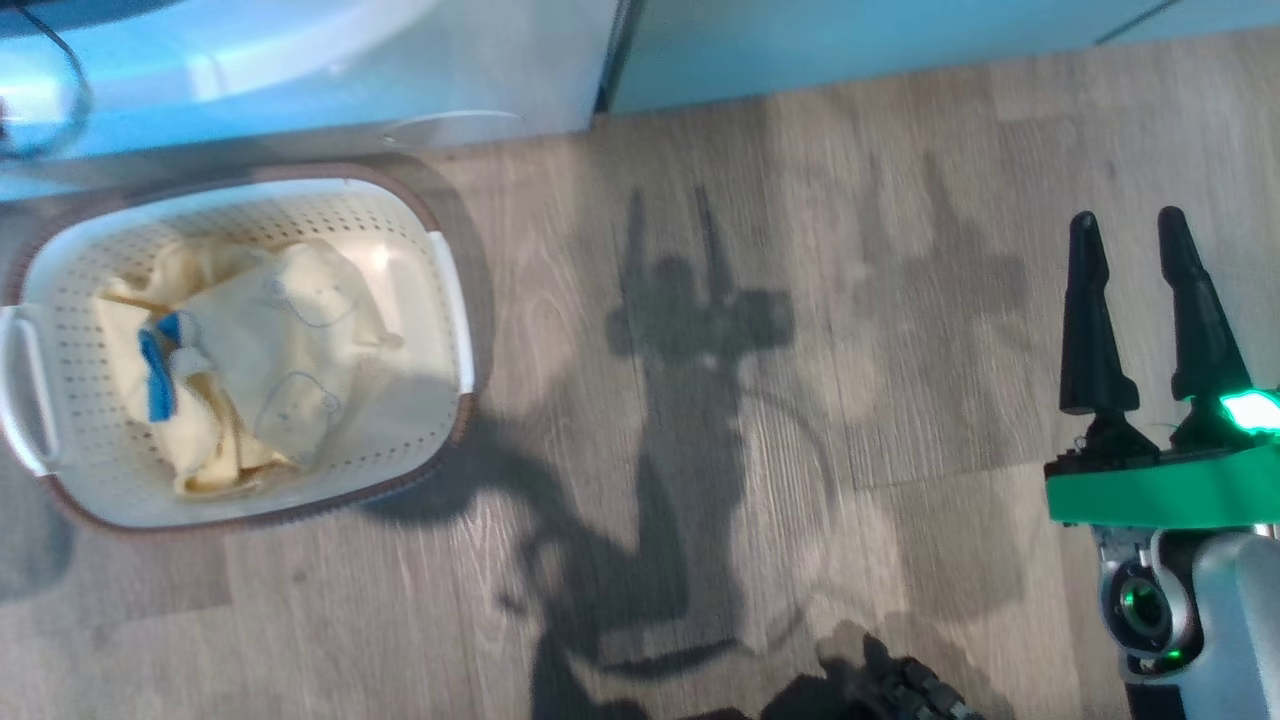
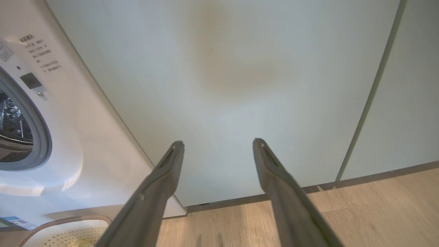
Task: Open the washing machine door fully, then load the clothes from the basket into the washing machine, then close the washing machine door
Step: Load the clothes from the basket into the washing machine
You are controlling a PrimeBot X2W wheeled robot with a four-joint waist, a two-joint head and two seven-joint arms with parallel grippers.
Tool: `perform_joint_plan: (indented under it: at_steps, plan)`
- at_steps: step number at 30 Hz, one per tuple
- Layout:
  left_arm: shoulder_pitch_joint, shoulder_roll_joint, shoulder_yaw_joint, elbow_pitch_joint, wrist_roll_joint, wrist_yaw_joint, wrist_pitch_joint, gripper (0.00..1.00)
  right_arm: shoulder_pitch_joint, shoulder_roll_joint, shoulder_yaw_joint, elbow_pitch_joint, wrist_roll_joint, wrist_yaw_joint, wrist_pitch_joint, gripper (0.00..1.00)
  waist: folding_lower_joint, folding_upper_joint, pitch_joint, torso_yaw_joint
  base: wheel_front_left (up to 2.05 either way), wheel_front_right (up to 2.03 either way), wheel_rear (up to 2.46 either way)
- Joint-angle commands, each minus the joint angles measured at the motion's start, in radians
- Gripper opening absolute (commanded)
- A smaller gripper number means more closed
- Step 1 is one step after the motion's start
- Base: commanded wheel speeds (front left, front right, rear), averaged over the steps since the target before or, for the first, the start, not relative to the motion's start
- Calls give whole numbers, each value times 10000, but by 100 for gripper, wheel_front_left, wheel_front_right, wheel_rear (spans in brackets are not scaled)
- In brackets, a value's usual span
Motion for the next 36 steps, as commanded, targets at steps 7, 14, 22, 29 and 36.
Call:
perform_joint_plan:
  at_steps: [7,14,22,29,36]
  plan:
    - [2452,241,444,-2948,-275,802,-346,100,465,-60,-151,-276,-396,-29,-65,100,1,0,-739,622,0,0,0]
    - [5351,131,545,-5519,-332,1671,-408,100,831,-60,-339,-233,-817,-29,-65,100,1,0,-1465,1068,0,0,0]
    - [7903,-276,392,-7361,-95,2544,-621,100,1174,-60,-380,-86,-1200,-29,-65,100,1,0,-2383,1572,0,0,0]
    - [9437,-953,-67,-7684,34,2754,-805,100,1669,-60,-414,164,-1467,-29,-65,100,1,0,-3417,2030,0,0,0]
    - [10351,-1402,-251,-7544,200,2619,-879,100,2168,-60,-456,373,-1632,-29,-65,100,1,0,-4331,2301,0,0,0]
